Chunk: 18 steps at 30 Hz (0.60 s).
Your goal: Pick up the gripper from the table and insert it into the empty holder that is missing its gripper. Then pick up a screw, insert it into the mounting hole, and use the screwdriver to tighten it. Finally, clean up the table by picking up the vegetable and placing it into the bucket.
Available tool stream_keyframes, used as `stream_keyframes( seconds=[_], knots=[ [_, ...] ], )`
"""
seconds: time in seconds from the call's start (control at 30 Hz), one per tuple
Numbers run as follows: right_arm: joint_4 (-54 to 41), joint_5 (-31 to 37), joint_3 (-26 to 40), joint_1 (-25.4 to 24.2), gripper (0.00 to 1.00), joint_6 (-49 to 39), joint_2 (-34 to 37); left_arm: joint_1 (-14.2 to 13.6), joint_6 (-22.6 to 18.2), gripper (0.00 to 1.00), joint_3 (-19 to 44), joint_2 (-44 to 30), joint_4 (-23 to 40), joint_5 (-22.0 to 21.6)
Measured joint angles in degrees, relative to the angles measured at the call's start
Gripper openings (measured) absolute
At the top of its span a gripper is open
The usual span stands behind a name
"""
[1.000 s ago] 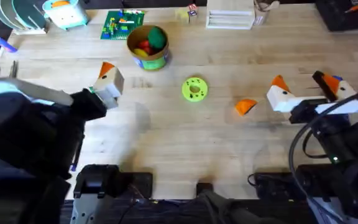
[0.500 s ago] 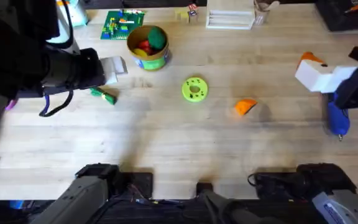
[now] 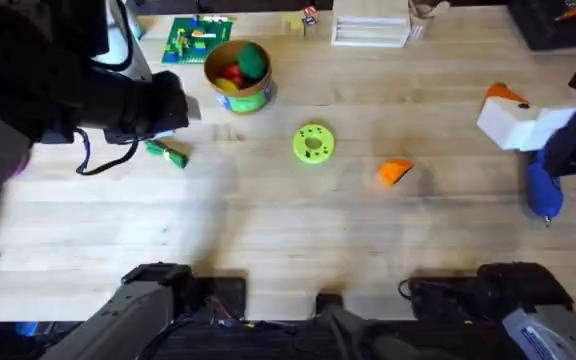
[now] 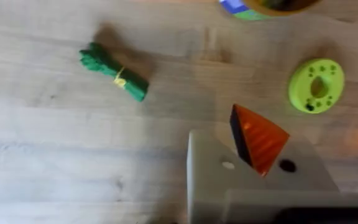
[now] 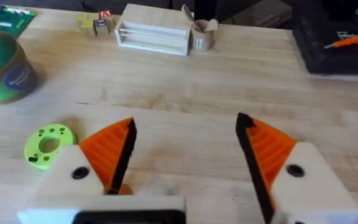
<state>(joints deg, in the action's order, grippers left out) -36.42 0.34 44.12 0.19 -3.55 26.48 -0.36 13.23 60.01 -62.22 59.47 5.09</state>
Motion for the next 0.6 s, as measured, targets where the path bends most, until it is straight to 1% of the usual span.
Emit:
stream_keyframes(
  seconds=[0.03, 0.07, 0.1, 0.13, 0.2, 0.27, 0.3, 0.37, 0.47, 0.57, 0.6],
  knots=[
    [0.0, 0.0, 0.0, 0.0, 0.991, -0.33, 0.0, -0.34, -0.21, 0.008, 0.0, 0.83, -0.92, 1.99],
    [0.0, 0.0, 0.0, 0.0, 0.991, -0.66, -0.02, -0.88, -0.43, 0.028, 0.0, 1.74, -2.15, 4.11],
    [-0.02, 0.0, 0.0, 0.0, 0.991, -0.82, -0.02, -1.81, -0.91, 0.132, 0.0, 2.87, -3.97, 6.46],
    [0.0, 0.0, 0.0, 0.0, 0.991, -0.99, -0.02, -2.73, -0.9, 0.264, 0.0, 3.73, -5.6, 8.18],
    [0.0, 0.0, 0.0, 0.0, 0.991, -1.19, 0.0, -5.27, -0.87, 0.582, 0.0, 5.38, -9.76, 11.6],
    [0.0, 0.0, 0.0, 0.0, 0.991, -1.23, -0.02, -8.22, -0.92, 0.899, 0.0, 6.29, -13.89, 13.91],
    [0.0, 0.0, 0.0, 0.0, 0.991, -1.25, -0.02, -9.82, -0.87, 0.97, 0.02, 6.47, -15.83, 14.92],
    [0.0, 0.0, 0.0, 0.0, 0.991, -1.25, -0.02, -13.02, -0.87, 0.993, 0.02, 6.37, -19.49, 16.12],
    [-0.02, 0.0, 0.0, 0.0, 0.991, -1.34, -0.02, -17.42, -0.98, 0.993, 0.02, 6.3, -24.22, 17.11],
    [-0.02, 0.0, 0.0, 0.0, 0.991, -1.41, -0.02, -20.45, -1.0, 0.993, 0.02, 6.29, -27.38, 17.9],
    [-0.01, 0.0, 0.0, 0.0, 0.991, -1.41, -0.01, -20.99, -1.0, 0.993, 0.04, 6.29, -27.66, 18.05]
  ],
)
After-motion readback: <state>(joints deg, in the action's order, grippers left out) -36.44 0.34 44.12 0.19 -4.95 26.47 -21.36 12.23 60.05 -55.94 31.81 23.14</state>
